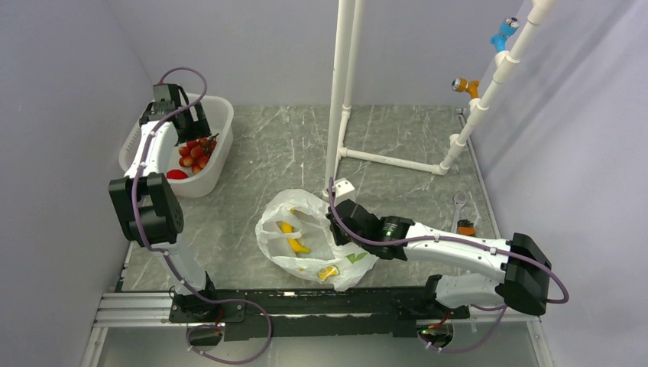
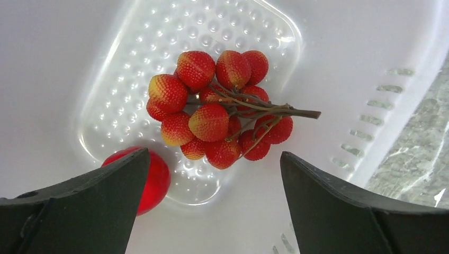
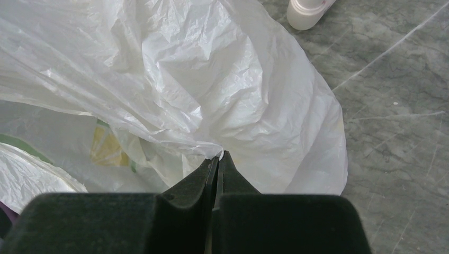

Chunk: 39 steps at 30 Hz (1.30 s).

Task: Take the fake fruits out of the plastic bag
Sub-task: Place the fake fruit in the bin, then take out the fake fruit from the plastic bag.

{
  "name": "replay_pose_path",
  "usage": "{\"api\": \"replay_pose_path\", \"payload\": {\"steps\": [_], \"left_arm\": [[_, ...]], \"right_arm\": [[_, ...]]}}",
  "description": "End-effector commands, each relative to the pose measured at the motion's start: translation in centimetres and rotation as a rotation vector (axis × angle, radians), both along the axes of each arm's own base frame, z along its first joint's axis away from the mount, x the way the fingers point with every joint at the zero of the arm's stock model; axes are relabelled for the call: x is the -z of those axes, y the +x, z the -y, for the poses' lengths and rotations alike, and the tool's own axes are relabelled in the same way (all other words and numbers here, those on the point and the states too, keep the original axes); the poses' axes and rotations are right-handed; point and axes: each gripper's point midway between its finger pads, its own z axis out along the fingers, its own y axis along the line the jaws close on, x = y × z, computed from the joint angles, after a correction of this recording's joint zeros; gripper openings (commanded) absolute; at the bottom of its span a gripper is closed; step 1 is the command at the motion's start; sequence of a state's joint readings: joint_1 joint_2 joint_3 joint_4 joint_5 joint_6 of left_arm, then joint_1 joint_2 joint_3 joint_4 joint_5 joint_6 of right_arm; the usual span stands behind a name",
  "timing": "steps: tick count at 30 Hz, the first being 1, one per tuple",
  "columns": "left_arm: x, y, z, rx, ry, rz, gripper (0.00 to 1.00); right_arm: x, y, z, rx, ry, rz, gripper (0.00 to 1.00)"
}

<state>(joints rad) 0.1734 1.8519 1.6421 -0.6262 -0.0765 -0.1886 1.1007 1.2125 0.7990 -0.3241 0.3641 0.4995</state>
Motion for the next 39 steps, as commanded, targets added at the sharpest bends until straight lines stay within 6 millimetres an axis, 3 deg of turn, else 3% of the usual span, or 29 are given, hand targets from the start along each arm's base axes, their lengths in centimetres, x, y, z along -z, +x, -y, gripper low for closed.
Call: {"api": "replay_pose_path", "payload": {"steps": [1,5,7,14,18,20,23,30,35,39], "left_arm": [[-4.0,-0.6,-0.1,-0.018,0.022,0.113,0.98],[-6.2,-1.6,0.9,-0.001,0.041,0.195,0.95],[-7.2,-2.1,2.6,0.035,0.067,0.227,0.95],[-10.7,-4.6,13.7,0.307,0.203,0.345,0.98],[-12.6,-7.3,16.5,0.368,0.360,0.389,0.99],[-12.9,-8.7,18.5,0.435,0.348,0.389,0.99],[-12.6,-11.9,20.5,0.473,0.144,0.347,0.99],[-11.2,-24.4,25.9,0.691,-0.433,0.331,0.98],[-11.1,-31.8,29.3,0.815,-0.864,0.366,0.99],[-9.4,-33.7,30.7,0.791,-0.959,0.355,0.93]], "right_arm": [[-0.4,0.2,-1.0,-0.026,0.038,0.017,0.00],[-0.9,0.1,-1.3,-0.043,0.048,0.018,0.00],[-1.1,0.0,-1.5,-0.053,0.063,0.018,0.00],[-1.8,-0.6,-2.5,-0.091,0.118,0.004,0.00],[-1.7,-0.9,-2.6,-0.101,0.132,-0.005,0.00],[-1.8,-1.1,-2.8,-0.115,0.138,-0.011,0.00],[-1.8,-1.2,-3.3,-0.135,0.142,-0.013,0.00],[-1.4,-1.4,-4.7,-0.164,0.215,-0.019,0.00],[-1.9,-1.9,-6.0,-0.212,0.310,-0.005,0.00],[-2.0,-2.5,-6.4,-0.239,0.358,-0.012,0.00]]}}
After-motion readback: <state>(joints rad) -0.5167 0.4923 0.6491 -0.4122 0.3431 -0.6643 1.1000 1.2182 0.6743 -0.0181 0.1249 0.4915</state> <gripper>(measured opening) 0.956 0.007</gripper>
